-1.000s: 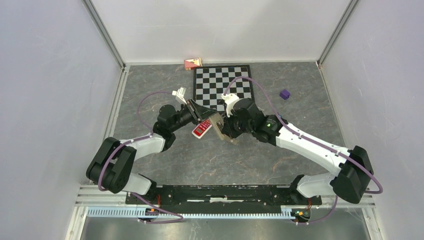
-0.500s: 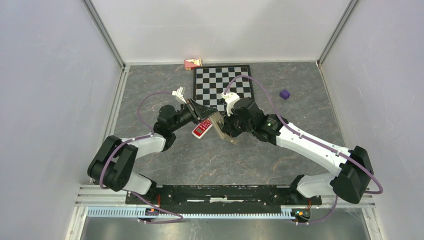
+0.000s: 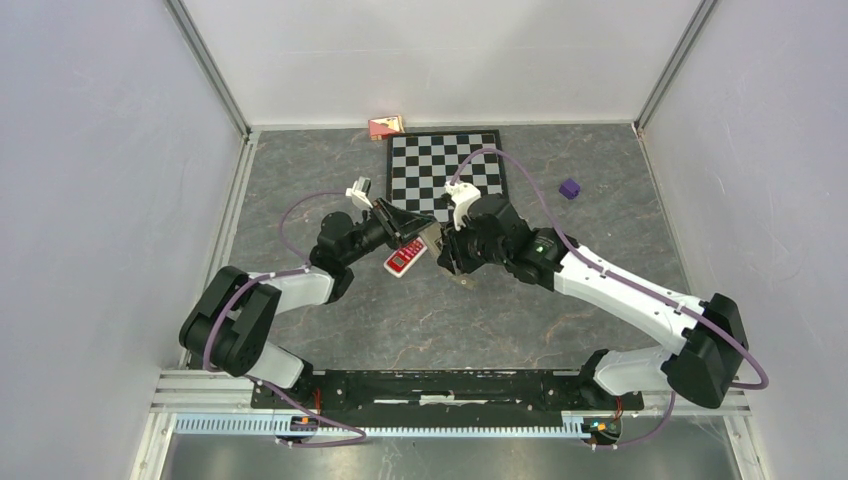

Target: Load the batteries into the remote control

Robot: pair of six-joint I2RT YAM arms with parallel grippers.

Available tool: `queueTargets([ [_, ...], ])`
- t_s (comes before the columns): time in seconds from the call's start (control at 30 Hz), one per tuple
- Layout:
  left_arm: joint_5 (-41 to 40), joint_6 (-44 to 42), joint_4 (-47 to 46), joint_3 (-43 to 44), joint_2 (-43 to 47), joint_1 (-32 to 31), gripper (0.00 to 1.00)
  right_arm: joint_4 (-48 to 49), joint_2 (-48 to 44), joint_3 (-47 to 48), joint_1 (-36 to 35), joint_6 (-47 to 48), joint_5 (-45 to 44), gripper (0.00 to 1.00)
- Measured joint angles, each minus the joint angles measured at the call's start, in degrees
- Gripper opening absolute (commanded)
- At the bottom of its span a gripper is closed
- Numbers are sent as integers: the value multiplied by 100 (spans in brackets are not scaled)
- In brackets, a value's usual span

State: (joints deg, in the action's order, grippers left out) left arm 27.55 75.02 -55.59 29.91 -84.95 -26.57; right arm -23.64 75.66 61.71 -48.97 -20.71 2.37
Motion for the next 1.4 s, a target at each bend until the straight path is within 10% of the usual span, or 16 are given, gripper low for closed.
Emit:
queueTargets([
  [0.8,-20,837,-195,28,195,-57,2,748,-1825,-435,243,-1147,-1158,97],
  [1.4,-811,1950,-162,269,826,-90,2,4028,-3082,-3123,267,-3928,-1036,85],
])
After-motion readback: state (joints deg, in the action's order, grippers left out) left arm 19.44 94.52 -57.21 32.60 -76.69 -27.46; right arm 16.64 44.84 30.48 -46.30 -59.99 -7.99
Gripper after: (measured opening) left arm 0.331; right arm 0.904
